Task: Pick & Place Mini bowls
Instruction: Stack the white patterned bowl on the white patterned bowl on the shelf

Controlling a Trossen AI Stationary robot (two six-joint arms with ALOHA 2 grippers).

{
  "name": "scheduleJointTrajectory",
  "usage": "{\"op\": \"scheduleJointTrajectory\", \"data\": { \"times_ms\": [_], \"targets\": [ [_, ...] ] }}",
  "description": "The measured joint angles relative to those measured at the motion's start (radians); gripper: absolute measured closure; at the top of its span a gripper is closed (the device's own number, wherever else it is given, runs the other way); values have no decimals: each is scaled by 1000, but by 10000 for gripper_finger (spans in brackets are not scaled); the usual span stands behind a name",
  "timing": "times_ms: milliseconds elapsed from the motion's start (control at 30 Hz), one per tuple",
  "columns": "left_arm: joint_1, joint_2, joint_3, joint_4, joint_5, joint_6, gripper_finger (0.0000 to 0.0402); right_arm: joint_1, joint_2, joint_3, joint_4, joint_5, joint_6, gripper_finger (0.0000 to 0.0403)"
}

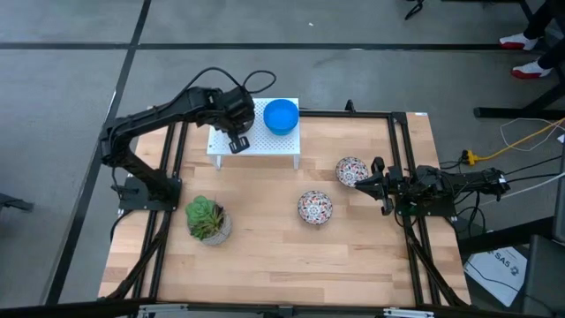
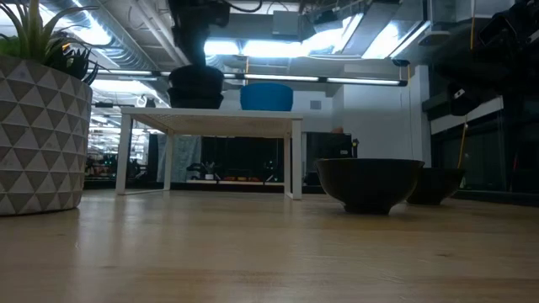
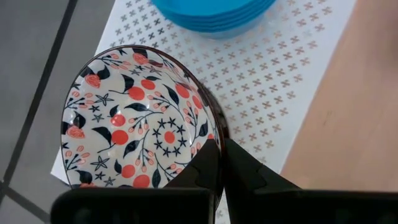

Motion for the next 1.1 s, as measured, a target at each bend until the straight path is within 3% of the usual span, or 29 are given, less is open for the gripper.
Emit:
{"op": "scheduleJointTrajectory", "data": {
  "times_ms": [233,1100],
  "targets": [
    [25,30,0,-2,21,0,390,0,0,0,0,0,1,351],
    [27,22,0,-4,78,-44,290,0,0,0,0,0,0,351]
  ]
}}
